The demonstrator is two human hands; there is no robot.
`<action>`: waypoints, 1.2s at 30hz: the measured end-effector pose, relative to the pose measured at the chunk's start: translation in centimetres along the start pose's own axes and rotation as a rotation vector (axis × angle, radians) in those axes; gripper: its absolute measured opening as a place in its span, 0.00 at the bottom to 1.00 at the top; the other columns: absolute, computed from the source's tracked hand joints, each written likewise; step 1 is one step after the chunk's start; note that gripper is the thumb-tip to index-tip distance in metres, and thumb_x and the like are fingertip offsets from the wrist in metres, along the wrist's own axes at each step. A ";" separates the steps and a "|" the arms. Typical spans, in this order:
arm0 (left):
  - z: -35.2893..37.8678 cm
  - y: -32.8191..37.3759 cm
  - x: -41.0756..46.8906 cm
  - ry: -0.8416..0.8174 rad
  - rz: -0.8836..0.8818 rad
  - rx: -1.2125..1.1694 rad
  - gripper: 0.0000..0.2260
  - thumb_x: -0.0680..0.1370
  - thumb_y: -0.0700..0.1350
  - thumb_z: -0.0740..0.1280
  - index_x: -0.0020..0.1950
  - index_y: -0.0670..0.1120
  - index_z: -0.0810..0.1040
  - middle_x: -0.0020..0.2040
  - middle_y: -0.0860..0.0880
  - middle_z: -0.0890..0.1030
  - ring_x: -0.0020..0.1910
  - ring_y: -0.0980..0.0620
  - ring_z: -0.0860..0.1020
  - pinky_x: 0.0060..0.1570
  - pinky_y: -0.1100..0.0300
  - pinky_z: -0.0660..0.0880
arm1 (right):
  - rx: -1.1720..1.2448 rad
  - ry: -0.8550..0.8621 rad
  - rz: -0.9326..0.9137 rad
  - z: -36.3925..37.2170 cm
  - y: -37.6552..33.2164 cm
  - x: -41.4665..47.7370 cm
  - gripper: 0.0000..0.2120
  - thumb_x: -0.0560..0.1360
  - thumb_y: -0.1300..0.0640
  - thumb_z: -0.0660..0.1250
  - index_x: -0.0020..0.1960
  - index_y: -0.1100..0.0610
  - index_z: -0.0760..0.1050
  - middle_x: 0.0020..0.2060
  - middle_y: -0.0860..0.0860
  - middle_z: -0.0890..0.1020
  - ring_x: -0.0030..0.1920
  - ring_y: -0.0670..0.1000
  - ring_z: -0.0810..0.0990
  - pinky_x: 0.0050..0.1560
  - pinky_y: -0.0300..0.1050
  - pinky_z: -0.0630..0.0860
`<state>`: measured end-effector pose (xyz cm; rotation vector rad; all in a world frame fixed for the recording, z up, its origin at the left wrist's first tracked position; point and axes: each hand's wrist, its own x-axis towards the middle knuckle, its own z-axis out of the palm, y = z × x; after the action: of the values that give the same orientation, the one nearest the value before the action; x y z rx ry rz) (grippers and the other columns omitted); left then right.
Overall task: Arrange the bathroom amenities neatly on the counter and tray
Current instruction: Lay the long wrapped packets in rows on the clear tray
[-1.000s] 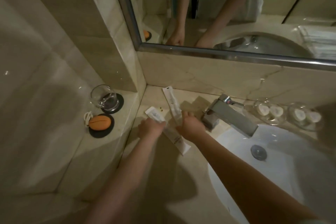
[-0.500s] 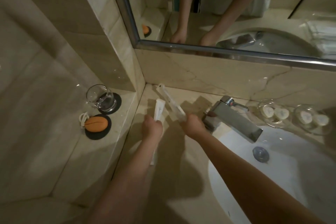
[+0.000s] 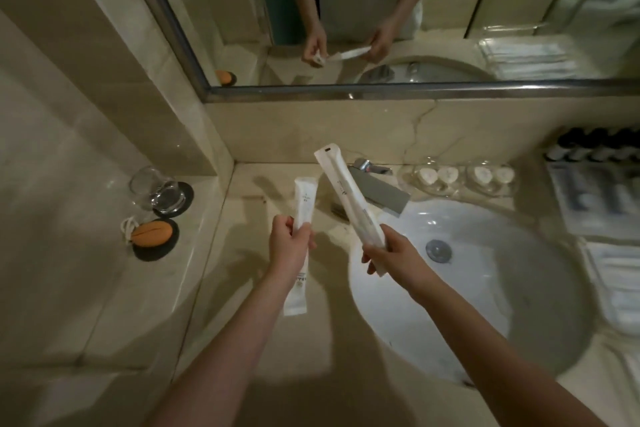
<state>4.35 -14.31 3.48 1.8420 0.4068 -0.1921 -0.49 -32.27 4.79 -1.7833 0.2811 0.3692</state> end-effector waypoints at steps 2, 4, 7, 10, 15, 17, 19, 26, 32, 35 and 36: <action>2.0 0.6 -2.1 -0.058 0.014 -0.019 0.07 0.76 0.40 0.62 0.53 0.45 0.68 0.39 0.47 0.78 0.34 0.52 0.76 0.36 0.60 0.71 | 0.020 0.024 -0.008 -2.0 1.1 -2.3 0.06 0.77 0.58 0.62 0.54 0.58 0.73 0.37 0.55 0.81 0.34 0.51 0.79 0.40 0.48 0.77; 4.1 1.1 -4.2 -0.118 0.018 -0.022 0.08 0.75 0.40 0.62 0.54 0.45 0.70 0.40 0.48 0.78 0.35 0.53 0.76 0.37 0.59 0.72 | 0.055 0.063 -0.012 -4.0 2.4 -4.5 0.07 0.77 0.58 0.62 0.54 0.59 0.74 0.36 0.54 0.80 0.33 0.51 0.79 0.39 0.47 0.76; 7.4 1.4 -6.9 -0.201 0.021 0.005 0.03 0.76 0.39 0.61 0.48 0.42 0.73 0.36 0.47 0.76 0.33 0.52 0.74 0.37 0.59 0.71 | 0.054 0.128 -0.019 -7.0 4.8 -7.6 0.07 0.77 0.59 0.64 0.55 0.56 0.75 0.36 0.53 0.80 0.33 0.48 0.78 0.36 0.41 0.75; 10.9 1.9 -9.2 -0.268 0.044 -0.001 0.02 0.76 0.40 0.62 0.44 0.43 0.71 0.34 0.48 0.74 0.32 0.52 0.72 0.35 0.61 0.70 | 0.028 0.256 -0.041 -10.4 8.0 -10.4 0.09 0.74 0.64 0.66 0.47 0.50 0.76 0.35 0.52 0.79 0.32 0.44 0.77 0.35 0.36 0.73; 16.8 3.4 -11.9 -0.337 0.076 0.016 0.11 0.77 0.48 0.64 0.36 0.50 0.68 0.30 0.51 0.69 0.29 0.54 0.68 0.30 0.64 0.67 | -0.151 0.544 -0.024 -16.5 12.8 -14.8 0.13 0.71 0.70 0.67 0.51 0.57 0.80 0.41 0.52 0.79 0.43 0.49 0.77 0.39 0.25 0.67; 19.4 4.3 -12.6 -0.325 0.077 0.013 0.10 0.75 0.51 0.67 0.37 0.49 0.72 0.31 0.51 0.71 0.30 0.54 0.69 0.32 0.59 0.67 | -0.290 0.622 -0.098 -18.9 14.3 -16.4 0.13 0.70 0.66 0.67 0.53 0.56 0.81 0.39 0.51 0.79 0.41 0.45 0.76 0.37 0.28 0.66; 22.0 5.2 -13.2 -0.345 0.052 0.056 0.11 0.73 0.53 0.68 0.42 0.45 0.76 0.34 0.51 0.76 0.30 0.54 0.70 0.32 0.59 0.68 | -0.432 0.677 -0.158 -21.1 15.8 -17.6 0.15 0.68 0.63 0.65 0.52 0.53 0.82 0.36 0.46 0.75 0.38 0.40 0.71 0.37 0.34 0.65; 29.4 5.4 -15.3 -0.710 -0.158 0.099 0.06 0.75 0.44 0.68 0.47 0.42 0.76 0.31 0.47 0.77 0.20 0.57 0.63 0.21 0.64 0.61 | -0.610 0.820 -0.149 -26.3 19.5 -20.9 0.20 0.66 0.67 0.72 0.56 0.56 0.79 0.41 0.53 0.78 0.43 0.57 0.77 0.39 0.41 0.69; 33.0 5.5 -18.4 -0.668 0.010 0.072 0.05 0.75 0.39 0.68 0.48 0.43 0.74 0.30 0.50 0.70 0.23 0.59 0.67 0.25 0.66 0.65 | 0.258 0.771 0.141 -29.9 21.5 -24.3 0.34 0.65 0.64 0.76 0.67 0.51 0.67 0.49 0.50 0.74 0.47 0.48 0.76 0.46 0.40 0.74; 34.2 5.2 -19.7 -0.671 0.038 0.046 0.07 0.75 0.41 0.68 0.51 0.44 0.74 0.34 0.51 0.73 0.29 0.56 0.70 0.30 0.66 0.69 | 0.932 0.720 0.110 -30.0 22.4 -25.0 0.29 0.71 0.62 0.71 0.68 0.57 0.62 0.48 0.53 0.76 0.38 0.49 0.78 0.41 0.42 0.78; 34.6 5.0 -20.1 -0.688 0.042 0.062 0.06 0.75 0.41 0.68 0.50 0.43 0.74 0.34 0.51 0.74 0.30 0.55 0.70 0.32 0.64 0.69 | 1.068 0.753 0.100 -29.9 22.6 -24.9 0.24 0.73 0.60 0.69 0.65 0.56 0.63 0.47 0.54 0.77 0.37 0.49 0.77 0.41 0.42 0.78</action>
<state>-9.88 -52.02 4.08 1.7166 -0.1199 -0.7851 -28.98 -66.83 0.89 -0.7708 0.9039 -0.3751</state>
